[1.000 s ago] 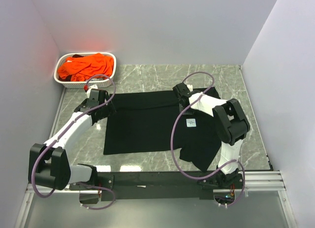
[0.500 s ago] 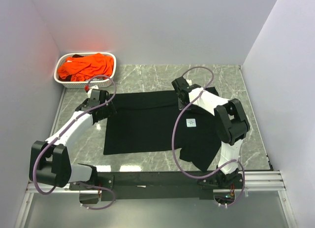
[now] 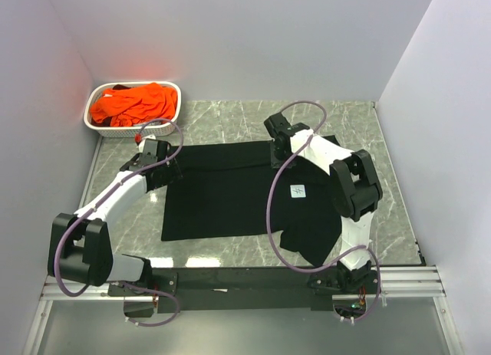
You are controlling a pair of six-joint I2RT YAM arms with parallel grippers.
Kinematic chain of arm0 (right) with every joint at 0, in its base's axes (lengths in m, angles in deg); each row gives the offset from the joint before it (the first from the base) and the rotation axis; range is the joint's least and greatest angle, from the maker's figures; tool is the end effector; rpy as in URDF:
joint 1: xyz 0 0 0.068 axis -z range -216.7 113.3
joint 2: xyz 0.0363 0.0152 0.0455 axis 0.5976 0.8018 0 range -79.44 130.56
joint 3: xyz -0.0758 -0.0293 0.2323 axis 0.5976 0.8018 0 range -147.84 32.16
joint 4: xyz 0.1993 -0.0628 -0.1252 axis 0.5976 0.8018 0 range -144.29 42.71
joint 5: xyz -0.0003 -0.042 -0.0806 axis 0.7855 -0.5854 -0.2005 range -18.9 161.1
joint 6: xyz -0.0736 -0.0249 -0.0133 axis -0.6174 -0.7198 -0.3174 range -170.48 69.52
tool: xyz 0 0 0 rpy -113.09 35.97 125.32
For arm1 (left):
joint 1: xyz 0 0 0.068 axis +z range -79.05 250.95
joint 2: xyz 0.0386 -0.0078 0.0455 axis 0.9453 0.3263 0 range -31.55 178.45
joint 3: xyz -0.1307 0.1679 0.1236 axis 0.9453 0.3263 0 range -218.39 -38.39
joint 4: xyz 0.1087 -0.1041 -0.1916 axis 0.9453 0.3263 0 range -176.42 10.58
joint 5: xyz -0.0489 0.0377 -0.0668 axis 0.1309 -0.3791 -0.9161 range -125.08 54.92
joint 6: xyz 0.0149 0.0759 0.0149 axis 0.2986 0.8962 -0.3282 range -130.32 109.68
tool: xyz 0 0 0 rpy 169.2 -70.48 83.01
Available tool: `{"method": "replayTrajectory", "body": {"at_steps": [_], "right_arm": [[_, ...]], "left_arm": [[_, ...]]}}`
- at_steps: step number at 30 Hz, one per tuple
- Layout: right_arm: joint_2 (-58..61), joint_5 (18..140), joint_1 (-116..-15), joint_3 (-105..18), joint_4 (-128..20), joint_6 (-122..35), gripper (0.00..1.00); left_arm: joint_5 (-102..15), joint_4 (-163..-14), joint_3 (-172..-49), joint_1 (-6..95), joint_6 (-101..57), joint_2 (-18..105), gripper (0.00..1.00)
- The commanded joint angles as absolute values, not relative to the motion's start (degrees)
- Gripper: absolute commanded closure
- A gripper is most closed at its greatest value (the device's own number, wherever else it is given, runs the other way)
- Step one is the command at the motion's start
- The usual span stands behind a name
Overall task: Fold and stack the t-shirts
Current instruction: Fold the tshirt
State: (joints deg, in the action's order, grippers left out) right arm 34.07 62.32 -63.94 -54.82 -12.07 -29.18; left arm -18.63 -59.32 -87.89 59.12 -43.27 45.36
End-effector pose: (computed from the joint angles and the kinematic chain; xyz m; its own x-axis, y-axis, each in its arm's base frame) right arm 0.3552 0.1712 0.1518 -0.9185 -0.0692 -0.3894 -0.0747 0.9972 -0.0008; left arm 0.2733 -0.0377 0.1799 -0.6882 -0.3887 -0.6126 -0.4034 0.9068 -0.1223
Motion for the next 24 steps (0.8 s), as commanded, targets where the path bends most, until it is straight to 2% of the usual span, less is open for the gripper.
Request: {"method": "replayTrajectory", "body": {"at_steps": [1, 6, 13, 18, 24], "right_arm": [[30.35, 67.67, -63.86, -53.98, -12.62, -29.65, 0.73], [21.3, 70.91, -59.12, -44.25, -18.33, -29.04, 0.61], [6.71, 82.41, -42.78, -25.95, -30.11, -23.59, 0.62], [5.28, 87.53, -32.5, -18.13, -37.31, -21.04, 0.63], [8.18, 90.7, -28.0, -15.04, -42.07, -19.98, 0.64]], "left_arm": [[-19.26, -60.22, -89.37, 59.0, -42.14, 45.44, 0.15], [-19.35, -60.14, -89.46, 59.0, -42.05, 45.53, 0.14], [-19.7, -60.22, -89.46, 59.0, -42.05, 45.44, 0.14], [-19.7, -60.22, -89.37, 58.91, -41.97, 45.27, 0.14], [-19.52, -60.14, -89.37, 58.91, -41.88, 45.18, 0.14]]}}
